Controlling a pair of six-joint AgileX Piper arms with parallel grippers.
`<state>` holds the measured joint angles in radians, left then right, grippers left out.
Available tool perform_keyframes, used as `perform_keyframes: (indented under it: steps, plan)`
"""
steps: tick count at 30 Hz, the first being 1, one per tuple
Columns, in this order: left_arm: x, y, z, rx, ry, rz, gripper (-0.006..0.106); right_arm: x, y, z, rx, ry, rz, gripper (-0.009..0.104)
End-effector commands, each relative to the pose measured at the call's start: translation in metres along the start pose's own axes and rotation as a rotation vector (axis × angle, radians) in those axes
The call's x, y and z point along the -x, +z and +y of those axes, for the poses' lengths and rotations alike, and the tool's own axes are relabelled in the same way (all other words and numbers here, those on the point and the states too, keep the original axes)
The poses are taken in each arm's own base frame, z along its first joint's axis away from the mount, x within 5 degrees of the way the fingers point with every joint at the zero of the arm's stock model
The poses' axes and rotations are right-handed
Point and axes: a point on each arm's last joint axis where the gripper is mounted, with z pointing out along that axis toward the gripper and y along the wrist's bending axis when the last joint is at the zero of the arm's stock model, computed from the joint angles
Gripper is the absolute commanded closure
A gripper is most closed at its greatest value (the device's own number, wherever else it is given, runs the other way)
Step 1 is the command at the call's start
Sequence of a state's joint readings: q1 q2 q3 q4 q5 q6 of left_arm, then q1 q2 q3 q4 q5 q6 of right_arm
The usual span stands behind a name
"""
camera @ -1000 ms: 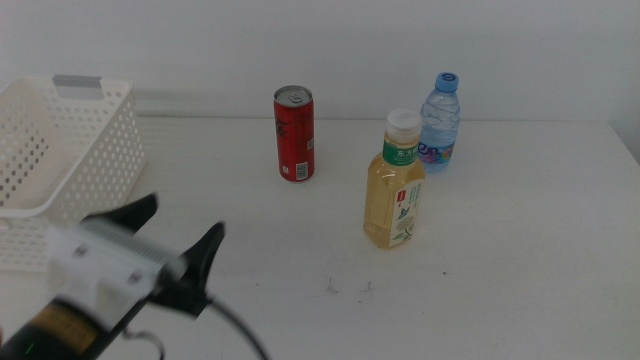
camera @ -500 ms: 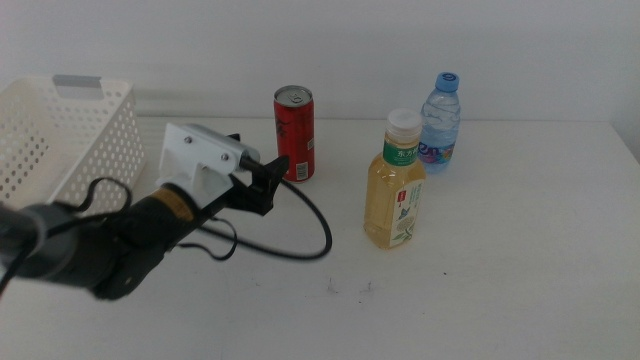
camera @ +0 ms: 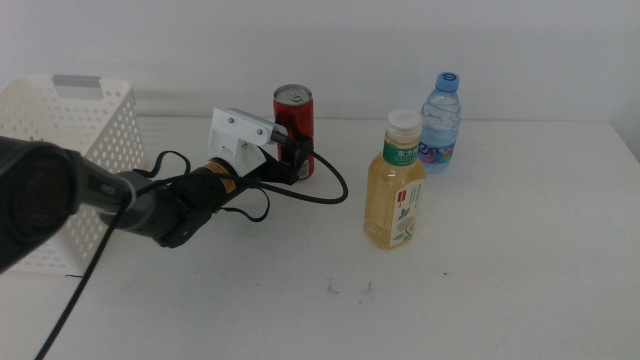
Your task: Use arms to grab the bottles and put them into the dustbin to the left of the table.
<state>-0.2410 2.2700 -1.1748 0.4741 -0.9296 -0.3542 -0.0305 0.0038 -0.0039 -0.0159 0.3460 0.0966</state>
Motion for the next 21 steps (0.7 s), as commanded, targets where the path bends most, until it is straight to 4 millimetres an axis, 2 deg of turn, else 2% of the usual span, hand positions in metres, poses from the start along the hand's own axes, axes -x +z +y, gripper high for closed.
perform_keyframes:
  steps: [1, 8, 15, 21]
  plan:
    - [-0.002, 0.009, 0.004, 0.000, -0.015, -0.016, 0.007, 0.000, 0.000, -0.001, -0.007, -0.008, -0.010, 0.007]
    - [-0.009, 0.026, 0.008, -0.012, -0.002, -0.012, 0.007, 0.000, 0.000, -0.001, -0.007, -0.008, -0.010, 0.007]
    - [-0.010, 0.039, 0.000, -0.008, -0.002, 0.014, 0.007, 0.000, 0.000, -0.001, -0.007, -0.008, -0.010, 0.007]
    - [-0.010, 0.042, 0.002, 0.021, -0.027, 0.007, 0.007, 0.000, 0.000, -0.001, -0.007, -0.008, -0.010, 0.007]
